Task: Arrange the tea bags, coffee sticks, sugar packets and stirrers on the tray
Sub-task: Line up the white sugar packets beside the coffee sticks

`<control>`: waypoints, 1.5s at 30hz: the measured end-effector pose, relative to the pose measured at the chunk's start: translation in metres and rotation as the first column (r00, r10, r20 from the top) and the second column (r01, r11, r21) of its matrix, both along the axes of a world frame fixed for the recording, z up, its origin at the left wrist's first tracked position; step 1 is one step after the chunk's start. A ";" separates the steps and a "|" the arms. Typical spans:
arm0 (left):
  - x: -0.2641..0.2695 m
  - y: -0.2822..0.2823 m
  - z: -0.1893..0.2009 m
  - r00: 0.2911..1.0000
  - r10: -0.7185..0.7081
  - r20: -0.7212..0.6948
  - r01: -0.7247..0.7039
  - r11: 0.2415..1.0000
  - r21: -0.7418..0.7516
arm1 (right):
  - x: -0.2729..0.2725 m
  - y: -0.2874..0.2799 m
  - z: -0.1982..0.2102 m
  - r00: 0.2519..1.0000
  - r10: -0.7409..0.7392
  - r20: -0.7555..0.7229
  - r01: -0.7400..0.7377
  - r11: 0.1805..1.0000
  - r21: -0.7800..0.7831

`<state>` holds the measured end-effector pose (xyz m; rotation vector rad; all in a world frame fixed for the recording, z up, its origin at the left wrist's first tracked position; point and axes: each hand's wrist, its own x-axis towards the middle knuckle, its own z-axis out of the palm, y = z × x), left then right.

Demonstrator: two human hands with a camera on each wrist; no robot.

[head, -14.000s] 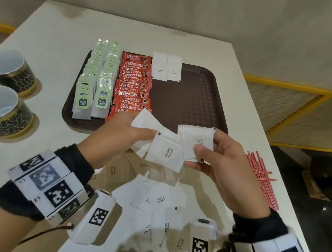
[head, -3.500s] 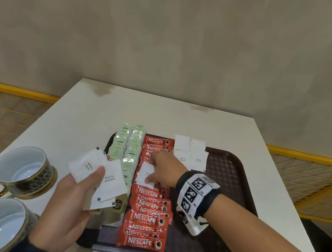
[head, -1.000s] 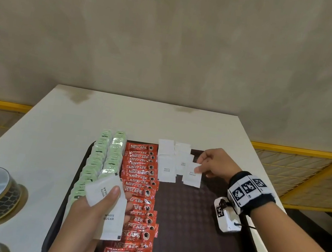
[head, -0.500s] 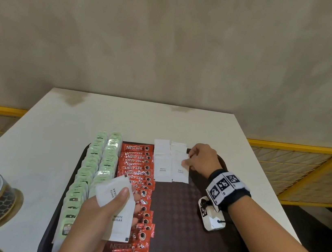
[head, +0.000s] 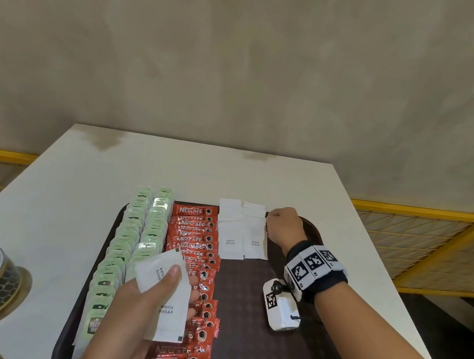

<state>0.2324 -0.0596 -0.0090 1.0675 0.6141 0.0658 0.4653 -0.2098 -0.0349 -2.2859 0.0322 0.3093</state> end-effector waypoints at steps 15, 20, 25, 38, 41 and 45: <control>0.003 -0.007 0.028 0.948 -0.292 0.124 0.306 0.946 -0.108 | -0.128 -0.005 0.079 0.906 0.422 0.028 -0.385 0.797 0.466; -0.002 -0.019 0.029 0.941 -0.311 0.134 0.317 0.948 -0.026 | -0.139 -0.017 0.088 0.937 0.338 0.091 -0.335 0.791 0.512; -0.003 -0.025 0.030 0.934 -0.325 0.150 0.324 0.946 0.029 | -0.150 -0.027 0.089 0.923 0.366 0.117 -0.375 0.791 0.483; -0.001 -0.031 0.023 0.986 -0.072 0.150 0.063 0.996 0.065 | -0.203 -0.037 0.074 0.980 0.120 -0.157 0.026 0.710 0.703; 0.000 -0.037 0.023 0.986 -0.060 0.155 0.052 0.997 0.053 | -0.206 -0.032 0.064 0.986 0.060 -0.154 0.053 0.766 0.640; -0.005 -0.040 0.023 0.971 -0.106 0.213 0.112 0.994 -0.016 | -0.204 -0.030 0.053 0.990 -0.039 -0.134 0.113 0.793 0.599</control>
